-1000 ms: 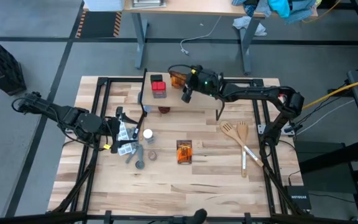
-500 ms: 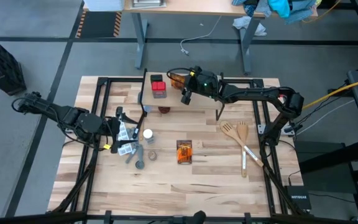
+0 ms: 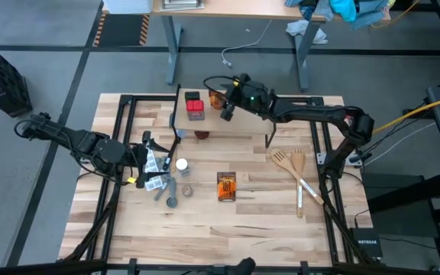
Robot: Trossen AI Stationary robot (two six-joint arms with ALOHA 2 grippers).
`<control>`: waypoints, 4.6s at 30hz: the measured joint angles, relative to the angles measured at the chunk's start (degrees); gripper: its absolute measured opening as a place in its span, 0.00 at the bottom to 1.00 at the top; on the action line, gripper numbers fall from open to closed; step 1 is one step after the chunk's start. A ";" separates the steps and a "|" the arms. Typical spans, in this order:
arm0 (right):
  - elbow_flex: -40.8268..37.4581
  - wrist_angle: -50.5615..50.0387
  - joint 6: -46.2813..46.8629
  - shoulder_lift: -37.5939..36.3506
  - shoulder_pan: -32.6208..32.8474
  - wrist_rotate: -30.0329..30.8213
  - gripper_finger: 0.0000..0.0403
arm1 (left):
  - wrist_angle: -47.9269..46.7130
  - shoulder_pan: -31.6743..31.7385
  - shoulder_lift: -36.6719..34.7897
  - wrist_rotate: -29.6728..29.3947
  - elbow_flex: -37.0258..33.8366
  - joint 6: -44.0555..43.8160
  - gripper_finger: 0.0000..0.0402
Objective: Shelf spices
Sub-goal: Put the left orange seasoning pack on the shelf, then put the white seasoning bottle on the shelf
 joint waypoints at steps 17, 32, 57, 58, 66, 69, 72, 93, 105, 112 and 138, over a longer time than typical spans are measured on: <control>1.78 -10.50 8.92 -9.70 0.62 -4.07 0.52 | -1.66 0.00 0.00 -0.01 0.02 0.02 0.82; 1.78 -15.27 22.17 -9.63 12.27 -21.73 0.52 | -7.09 -0.01 -0.04 -0.02 0.02 -4.66 0.82; 0.62 1.20 17.81 17.25 22.16 -16.47 0.52 | 5.21 0.00 0.34 -1.14 -17.28 -18.28 0.82; 0.62 2.34 17.82 18.01 22.16 -17.34 0.52 | 7.07 0.00 0.55 -1.13 -18.39 -18.14 0.82; 0.62 10.80 17.82 21.72 22.12 -18.64 0.52 | 20.88 0.00 0.94 -1.13 -24.90 -17.77 0.82; 0.64 12.73 17.76 22.36 22.12 -18.18 0.52 | 23.93 0.00 1.18 -1.14 -26.42 -17.67 0.82; 0.64 12.89 16.88 22.39 22.12 -17.79 0.52 | 25.90 0.00 1.31 -1.12 -27.66 -18.01 0.82; 0.76 17.37 17.84 24.00 22.14 -16.65 0.52 | 28.92 0.00 1.31 -1.24 -29.03 -14.26 0.82; 6.90 18.25 16.31 30.10 22.10 -16.69 0.52 | 28.40 0.00 1.46 -1.24 -29.00 -14.82 0.82; 8.59 18.22 16.27 31.64 22.10 -16.68 0.52 | 26.29 -0.02 1.94 -2.34 -28.92 -14.84 0.82; 8.62 16.74 16.27 31.64 22.10 -16.68 0.52 | 22.45 -0.07 1.55 -9.17 -28.98 -24.31 0.82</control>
